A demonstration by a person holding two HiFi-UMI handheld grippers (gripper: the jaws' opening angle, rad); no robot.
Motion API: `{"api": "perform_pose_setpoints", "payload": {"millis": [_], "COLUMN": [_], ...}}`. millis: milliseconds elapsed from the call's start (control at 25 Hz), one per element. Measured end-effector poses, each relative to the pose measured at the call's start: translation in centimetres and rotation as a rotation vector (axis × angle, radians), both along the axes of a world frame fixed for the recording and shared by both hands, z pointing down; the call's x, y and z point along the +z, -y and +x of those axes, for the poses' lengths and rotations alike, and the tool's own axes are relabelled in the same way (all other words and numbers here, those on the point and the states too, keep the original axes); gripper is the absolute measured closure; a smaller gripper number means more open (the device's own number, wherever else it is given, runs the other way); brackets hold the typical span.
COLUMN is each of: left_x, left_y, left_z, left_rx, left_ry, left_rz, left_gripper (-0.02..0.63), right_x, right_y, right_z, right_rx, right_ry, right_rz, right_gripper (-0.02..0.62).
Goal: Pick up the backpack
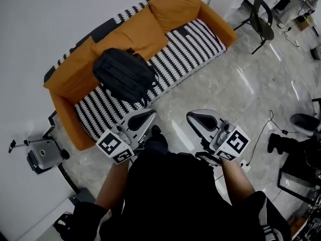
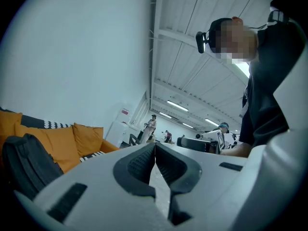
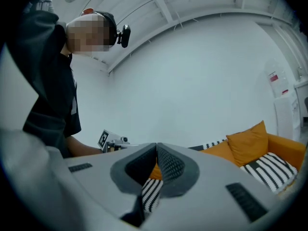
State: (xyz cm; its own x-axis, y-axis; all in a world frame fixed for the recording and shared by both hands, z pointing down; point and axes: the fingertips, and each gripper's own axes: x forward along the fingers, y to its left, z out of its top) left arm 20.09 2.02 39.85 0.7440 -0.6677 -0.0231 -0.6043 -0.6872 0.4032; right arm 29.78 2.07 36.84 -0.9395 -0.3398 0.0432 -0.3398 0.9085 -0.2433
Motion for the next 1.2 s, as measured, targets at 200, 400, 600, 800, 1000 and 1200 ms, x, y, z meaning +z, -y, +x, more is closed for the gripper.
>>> {"api": "perform_pose_setpoints", "payload": {"millis": [200,400,600,800,1000,1200], "left_x": [0.6,1.0,2.2,2.4,1.7,1.0], "left_y": [3.4,5.0,5.9,7.6,10.5,13.6], "left_z": [-2.0,-2.3,-3.2,-5.3,-7.6,-8.3], "left_rx": [-0.007,-0.025,-0.072,-0.181,-0.323,-0.421], "left_ry": [-0.032,-0.060,-0.058,-0.047,-0.031,-0.008], "left_rz": [-0.009,-0.018,-0.048,-0.049,-0.047,-0.040], "left_gripper": [0.583,0.583,0.583,0.583,0.583,0.583], "right_x": [-0.2,-0.2,0.6,1.1,0.3,-0.2], "right_y": [3.5,5.8,7.7,10.6,14.5,18.2], "right_z": [-2.6,-3.8,-5.2,-7.9,-10.4,-11.6], "right_rx": [-0.023,-0.052,-0.114,-0.225,-0.369,-0.478], "right_ry": [-0.019,-0.036,-0.034,-0.010,0.009,0.001], "right_rz": [0.004,0.001,-0.015,-0.021,0.008,0.060], "right_gripper": [0.568,0.568,0.568,0.568,0.568,0.568]}}
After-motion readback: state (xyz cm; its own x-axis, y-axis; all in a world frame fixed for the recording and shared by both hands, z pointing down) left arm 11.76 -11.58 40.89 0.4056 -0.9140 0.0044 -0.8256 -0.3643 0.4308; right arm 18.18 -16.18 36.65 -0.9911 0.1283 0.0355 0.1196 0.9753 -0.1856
